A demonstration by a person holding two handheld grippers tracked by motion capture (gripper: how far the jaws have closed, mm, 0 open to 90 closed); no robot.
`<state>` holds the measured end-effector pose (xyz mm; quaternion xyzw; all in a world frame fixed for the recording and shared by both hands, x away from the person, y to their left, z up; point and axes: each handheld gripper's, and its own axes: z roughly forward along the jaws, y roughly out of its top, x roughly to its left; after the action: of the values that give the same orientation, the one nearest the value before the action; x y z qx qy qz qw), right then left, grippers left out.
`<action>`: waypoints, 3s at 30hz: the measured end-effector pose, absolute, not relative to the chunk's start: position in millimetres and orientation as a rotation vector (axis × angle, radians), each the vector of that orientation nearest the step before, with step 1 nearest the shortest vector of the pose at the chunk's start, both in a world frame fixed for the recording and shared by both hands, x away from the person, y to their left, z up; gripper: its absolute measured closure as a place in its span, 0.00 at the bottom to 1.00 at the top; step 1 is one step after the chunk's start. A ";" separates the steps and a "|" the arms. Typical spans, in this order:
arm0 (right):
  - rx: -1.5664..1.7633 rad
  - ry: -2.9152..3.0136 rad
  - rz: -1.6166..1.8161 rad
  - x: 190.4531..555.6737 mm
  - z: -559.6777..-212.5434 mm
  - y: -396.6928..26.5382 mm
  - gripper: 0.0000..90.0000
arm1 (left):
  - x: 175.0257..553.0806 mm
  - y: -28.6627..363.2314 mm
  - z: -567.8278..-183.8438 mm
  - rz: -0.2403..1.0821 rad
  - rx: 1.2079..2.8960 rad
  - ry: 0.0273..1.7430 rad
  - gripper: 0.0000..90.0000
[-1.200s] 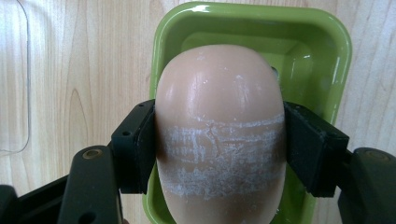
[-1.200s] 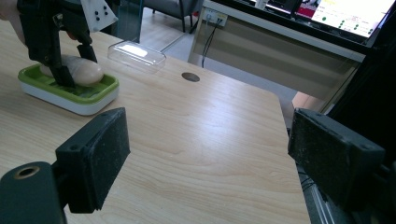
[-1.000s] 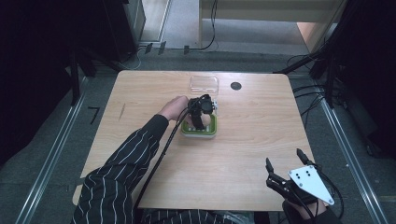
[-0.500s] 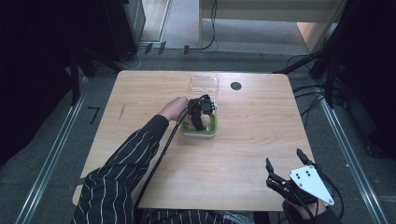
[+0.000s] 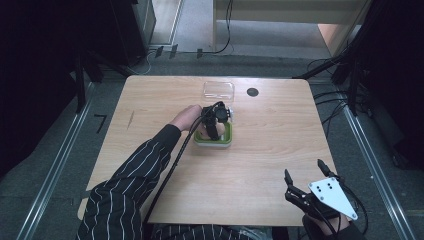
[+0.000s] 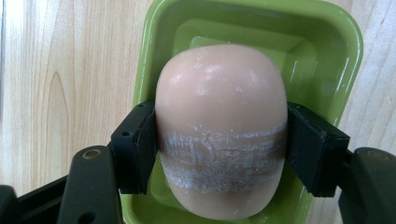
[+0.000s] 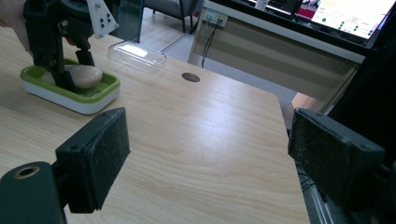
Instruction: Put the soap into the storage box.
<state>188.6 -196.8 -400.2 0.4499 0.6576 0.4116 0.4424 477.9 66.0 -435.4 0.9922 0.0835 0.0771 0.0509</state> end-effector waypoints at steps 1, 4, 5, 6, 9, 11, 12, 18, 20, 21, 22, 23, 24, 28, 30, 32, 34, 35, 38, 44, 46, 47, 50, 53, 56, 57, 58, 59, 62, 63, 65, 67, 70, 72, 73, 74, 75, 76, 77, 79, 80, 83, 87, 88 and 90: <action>1.116 1.632 1.021 188.6 -400.2 -196.9 0.15 | 477.8 65.9 -435.1 0.241 3.019 0.254 0.37; 1.116 1.633 1.021 188.6 -400.1 -196.8 0.15 | 477.4 65.3 -433.7 0.242 3.017 0.256 0.35; 1.115 1.633 1.021 188.6 -400.2 -196.8 0.15 | 476.8 64.8 -432.9 0.249 3.018 0.263 0.35; 1.119 1.632 1.023 188.6 -400.2 -196.7 0.15 | 476.4 64.4 -432.8 0.255 3.018 0.266 0.34; 1.116 1.632 1.021 188.6 -400.1 -196.8 0.15 | 475.8 64.0 -431.6 0.261 3.011 0.267 0.32; 1.116 1.632 1.021 188.6 -400.2 -196.8 0.15 | 475.6 64.0 -429.2 0.262 3.010 0.275 0.31; 1.116 1.633 1.022 188.6 -400.1 -196.9 0.15 | 475.6 64.2 -427.9 0.264 3.007 0.291 0.29; 1.119 1.633 1.023 188.5 -400.2 -196.8 0.15 | 473.5 68.3 -418.5 0.235 2.991 0.377 0.15; 1.119 1.633 1.023 188.4 -400.1 -196.8 0.15 | 471.5 70.9 -413.9 0.222 2.976 0.414 0.14; 1.118 1.633 1.022 188.4 -400.1 -196.8 0.15 | 470.7 72.5 -411.9 0.219 2.973 0.426 0.14; 1.118 1.632 1.022 188.4 -400.1 -196.6 0.15 | 470.0 73.6 -410.4 0.222 2.968 0.436 0.13; 1.118 1.632 1.022 188.4 -400.1 -196.6 0.15 | 468.9 75.3 -408.6 0.226 2.964 0.456 0.12; 1.115 1.632 1.022 188.4 -400.1 -196.5 0.15 | 467.4 77.3 -406.5 0.228 2.962 0.484 0.12; 1.107 1.630 1.021 188.4 -400.1 -196.6 0.15 | 463.1 85.7 -400.4 0.235 2.943 0.527 0.09; 1.109 1.631 1.021 188.1 -400.0 -196.5 0.15 | 459.9 90.5 -397.1 0.245 2.931 0.552 0.09; 1.109 1.631 1.022 188.1 -400.0 -196.5 0.15 | 455.2 95.8 -394.5 0.254 2.927 0.575 0.09; 1.109 1.630 1.021 188.1 -400.0 -196.5 0.15 | 451.1 100.5 -393.1 0.252 2.916 0.593 0.08; 1.107 1.630 1.020 188.2 -400.0 -196.7 0.15 | 447.6 103.6 -392.6 0.258 2.905 0.605 0.08; 1.110 1.628 1.020 188.1 -400.0 -196.7 0.15 | 439.8 111.4 -389.7 0.265 2.895 0.638 0.07; 1.108 1.631 1.020 188.2 -399.9 -196.2 0.15 | 426.0 125.9 -384.5 0.284 2.870 0.707 0.06; 1.108 1.630 1.020 188.1 -399.9 -196.1 0.15 | 421.4 131.9 -383.8 0.291 2.849 0.746 0.06; 1.109 1.630 1.020 188.0 -399.9 -196.1 0.15 | 418.1 135.6 -383.8 0.293 2.845 0.753 0.06; 1.108 1.631 1.022 188.3 -400.0 -196.1 0.15 | 409.4 145.0 -382.4 0.301 2.814 0.780 0.06; 1.108 1.631 1.020 188.3 -399.9 -195.9 0.15 | 401.3 152.8 -382.1 0.323 2.783 0.807 0.05; 1.110 1.631 1.019 188.1 -399.9 -195.7 0.15 | 391.9 161.6 -383.8 0.336 2.749 0.836 0.05; 1.111 1.630 1.019 188.0 -399.9 -195.6 0.15 | 389.8 163.7 -384.7 0.336 2.742 0.838 0.05; 1.111 1.630 1.019 188.0 -399.9 -195.6 0.15 | 387.3 166.8 -385.4 0.331 2.738 0.851 0.05; 1.111 1.630 1.019 188.0 -399.9 -195.6 0.15 | 384.2 170.3 -387.5 0.340 2.722 0.873 0.05; 1.106 1.632 1.019 188.2 -399.8 -195.5 0.15 | 377.1 178.5 -390.1 0.365 2.705 0.898 0.05; 1.109 1.632 1.018 188.2 -399.8 -195.3 0.15 | 374.5 181.2 -390.7 0.365 2.689 0.914 0.05; 1.108 1.630 1.020 188.2 -399.8 -195.4 0.15 | 370.8 185.4 -390.8 0.374 2.668 0.931 0.04; 1.110 1.631 1.020 188.2 -399.7 -195.2 0.15 | 366.4 190.3 -388.9 0.394 2.635 0.954 0.04; 1.106 1.629 1.021 188.1 -399.6 -195.5 0.15 | 358.9 197.9 -387.6 0.418 2.584 0.996 0.04; 1.109 1.630 1.024 188.1 -399.7 -195.6 0.15 | 354.0 202.3 -388.5 0.438 2.571 1.005 0.04; 1.106 1.629 1.022 188.1 -399.6 -195.6 0.15 | 351.8 203.8 -388.9 0.444 2.568 1.012 0.04; 1.105 1.629 1.022 188.2 -399.6 -195.6 0.15 | 348.8 206.1 -389.6 0.453 2.563 1.018 0.04; 1.105 1.629 1.022 188.1 -399.6 -195.6 0.15 | 345.8 208.8 -390.2 0.455 2.552 1.027 0.04; 1.105 1.629 1.022 188.0 -399.5 -195.6 0.15 | 342.8 211.0 -391.4 0.457 2.545 1.036 0.04; 1.109 1.626 1.024 187.8 -399.6 -195.4 0.15 | 339.8 213.2 -392.5 0.470 2.535 1.044 0.04; 1.108 1.628 1.023 187.9 -399.5 -195.5 0.15 | 333.8 218.7 -394.0 0.492 2.513 1.060 0.04; 1.107 1.627 1.023 187.8 -399.6 -195.3 0.15 | 330.6 222.0 -394.4 0.503 2.491 1.073 0.04; 1.102 1.626 1.023 187.5 -399.6 -195.4 0.15 | 325.1 228.8 -395.5 0.509 2.475 1.085 0.04; 1.100 1.626 1.022 187.6 -399.6 -195.2 0.15 | 319.5 236.5 -400.1 0.512 2.479 1.116 0.04; 1.099 1.627 1.022 187.5 -399.5 -195.2 0.15 | 318.4 238.6 -402.1 0.499 2.489 1.121 0.04; 1.103 1.624 1.024 187.4 -399.5 -195.4 0.15 | 315.7 241.9 -406.8 0.458 2.529 1.144 0.04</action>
<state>187.4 -195.4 -399.5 0.4454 0.6560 0.4137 0.4473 315.7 241.9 -406.8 0.8868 0.4013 0.1606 0.1634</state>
